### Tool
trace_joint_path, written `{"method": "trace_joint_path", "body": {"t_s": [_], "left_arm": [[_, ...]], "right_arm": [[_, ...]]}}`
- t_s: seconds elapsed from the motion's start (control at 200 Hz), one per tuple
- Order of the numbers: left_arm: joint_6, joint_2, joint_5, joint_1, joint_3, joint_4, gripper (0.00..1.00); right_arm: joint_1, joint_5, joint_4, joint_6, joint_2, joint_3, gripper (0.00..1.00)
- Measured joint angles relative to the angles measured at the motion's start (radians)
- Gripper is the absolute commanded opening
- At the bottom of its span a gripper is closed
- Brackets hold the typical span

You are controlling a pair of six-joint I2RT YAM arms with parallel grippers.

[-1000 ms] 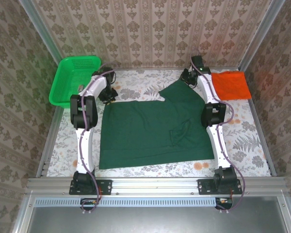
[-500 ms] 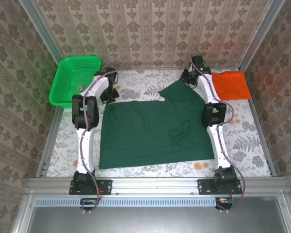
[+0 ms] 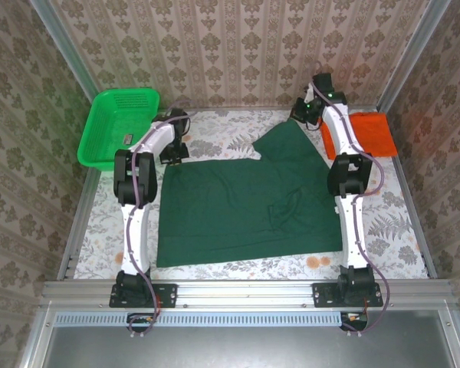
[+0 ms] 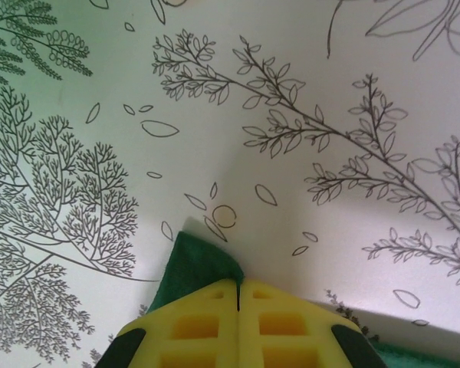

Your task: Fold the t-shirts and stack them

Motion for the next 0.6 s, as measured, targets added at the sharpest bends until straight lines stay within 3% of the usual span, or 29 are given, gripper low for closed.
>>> {"method": "trace_joint_path", "body": {"t_s": [0.6], "left_arm": [[0.228, -0.298, 0.005, -0.024, -0.351, 0.241, 0.00]], "right_arm": [[-0.045, -0.111, 0.094, -0.075, -0.547, -0.800, 0.00]]}}
